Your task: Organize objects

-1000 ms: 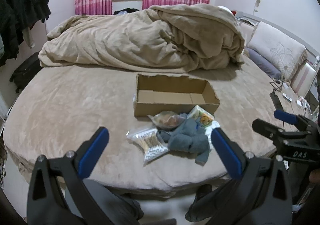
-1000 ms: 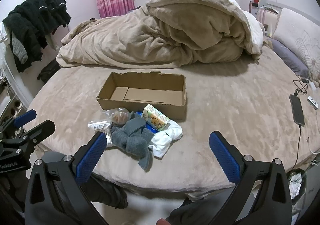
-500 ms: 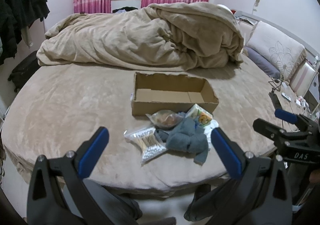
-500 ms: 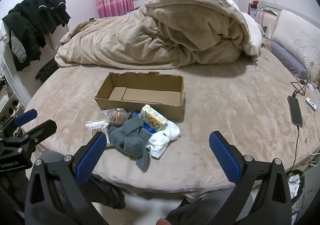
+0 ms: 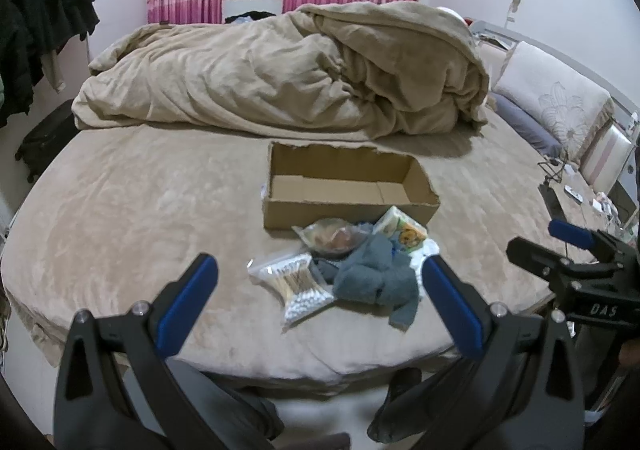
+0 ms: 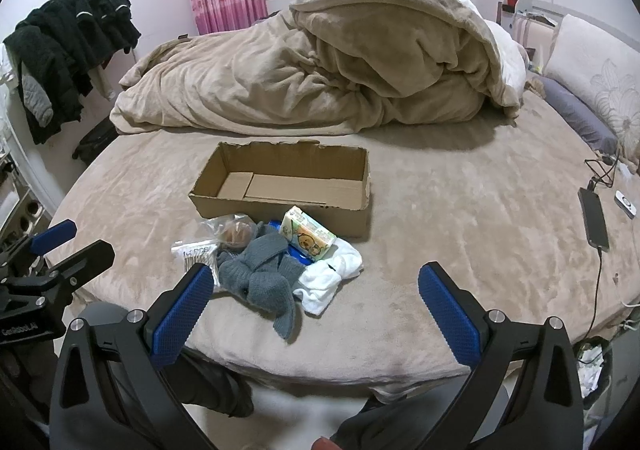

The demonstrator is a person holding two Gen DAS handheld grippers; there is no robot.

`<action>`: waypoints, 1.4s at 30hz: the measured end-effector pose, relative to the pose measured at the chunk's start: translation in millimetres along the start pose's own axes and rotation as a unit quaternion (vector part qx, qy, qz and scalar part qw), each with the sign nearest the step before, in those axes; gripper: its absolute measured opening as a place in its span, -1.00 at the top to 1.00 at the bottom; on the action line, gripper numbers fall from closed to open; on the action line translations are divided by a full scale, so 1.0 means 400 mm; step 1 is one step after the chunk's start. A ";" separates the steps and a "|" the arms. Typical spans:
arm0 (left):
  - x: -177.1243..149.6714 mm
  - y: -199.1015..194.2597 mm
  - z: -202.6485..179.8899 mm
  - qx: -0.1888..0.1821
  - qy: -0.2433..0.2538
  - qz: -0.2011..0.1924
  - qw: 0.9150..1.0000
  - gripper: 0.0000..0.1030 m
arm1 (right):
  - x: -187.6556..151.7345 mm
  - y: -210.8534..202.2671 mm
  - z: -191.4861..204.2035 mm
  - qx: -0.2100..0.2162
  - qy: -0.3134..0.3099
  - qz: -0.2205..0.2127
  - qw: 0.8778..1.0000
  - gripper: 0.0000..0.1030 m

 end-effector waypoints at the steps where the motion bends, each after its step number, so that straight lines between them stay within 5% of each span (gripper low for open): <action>1: -0.001 0.005 0.001 0.000 -0.001 0.001 1.000 -0.99 | 0.000 0.006 -0.001 -0.001 0.001 0.001 1.000 -1.00; 24: -0.150 0.371 0.081 -0.007 -0.028 0.123 0.992 -0.97 | -0.024 0.333 -0.099 -0.003 0.032 0.069 0.997 -0.91; 31: -0.217 0.464 0.091 -0.019 -0.055 0.163 0.985 -0.69 | -0.038 0.422 -0.076 0.020 0.034 0.081 0.996 -0.74; 35: -0.214 0.473 0.067 -0.032 -0.037 0.151 0.987 -0.23 | -0.029 0.446 -0.057 0.035 0.036 0.078 0.996 -0.60; 42: -0.198 0.437 0.053 -0.037 -0.032 0.133 0.990 0.12 | -0.042 0.450 -0.004 0.054 0.017 0.079 0.995 0.10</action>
Point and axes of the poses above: each gripper's, at about its wrist camera, not at the fingertips, and y roughly the way its jaws point, z to its left, x to its top, the point moved 10 cm from there along y, roughly the way its jaws point, and after that the axes turned 8 degrees about y, right-handed, at the moved point
